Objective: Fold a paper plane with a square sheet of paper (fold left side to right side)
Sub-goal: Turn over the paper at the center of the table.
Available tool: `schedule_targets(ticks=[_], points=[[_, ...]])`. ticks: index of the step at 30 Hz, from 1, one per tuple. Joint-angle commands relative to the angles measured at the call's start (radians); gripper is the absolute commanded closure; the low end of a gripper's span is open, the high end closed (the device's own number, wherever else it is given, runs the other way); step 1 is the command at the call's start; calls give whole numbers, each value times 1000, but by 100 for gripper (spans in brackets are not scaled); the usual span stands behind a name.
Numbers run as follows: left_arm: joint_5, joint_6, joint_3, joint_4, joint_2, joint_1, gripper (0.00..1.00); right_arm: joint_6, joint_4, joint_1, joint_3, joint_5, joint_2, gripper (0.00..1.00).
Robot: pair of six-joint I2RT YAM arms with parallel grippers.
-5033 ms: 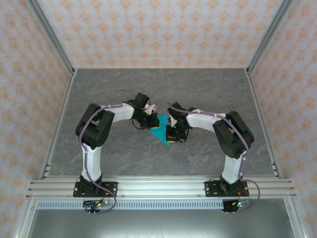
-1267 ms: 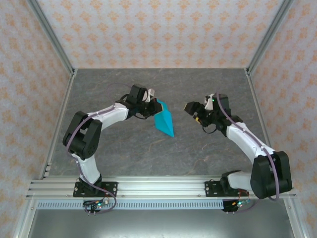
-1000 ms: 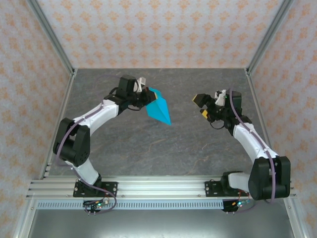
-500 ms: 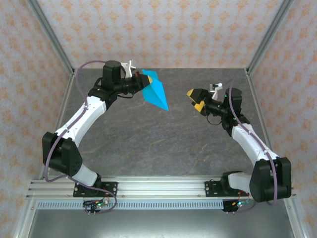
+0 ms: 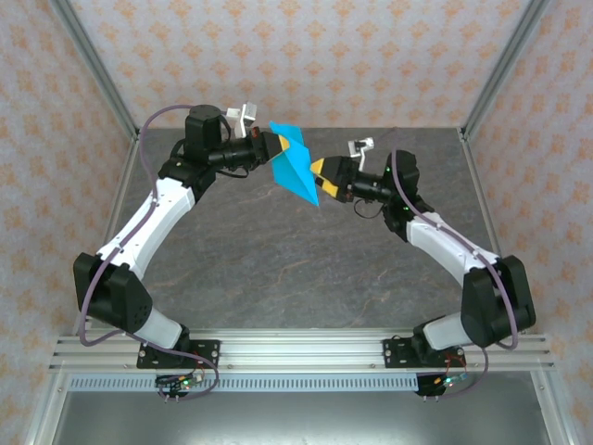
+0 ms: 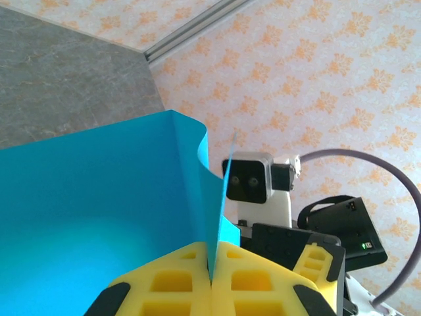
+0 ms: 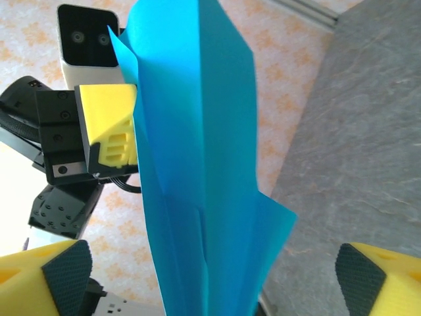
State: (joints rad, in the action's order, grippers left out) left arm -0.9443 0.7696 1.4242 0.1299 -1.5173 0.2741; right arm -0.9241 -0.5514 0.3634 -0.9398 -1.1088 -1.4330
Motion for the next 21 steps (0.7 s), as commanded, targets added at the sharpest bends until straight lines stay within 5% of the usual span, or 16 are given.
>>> schedule_targets(ticks=[1, 21], points=[[-46, 18, 7, -46, 44, 2, 100, -65, -147, 31, -65, -28, -51, 9], [-44, 5, -49, -33, 25, 16, 100, 5, -51, 58, -82, -28, -52, 60]])
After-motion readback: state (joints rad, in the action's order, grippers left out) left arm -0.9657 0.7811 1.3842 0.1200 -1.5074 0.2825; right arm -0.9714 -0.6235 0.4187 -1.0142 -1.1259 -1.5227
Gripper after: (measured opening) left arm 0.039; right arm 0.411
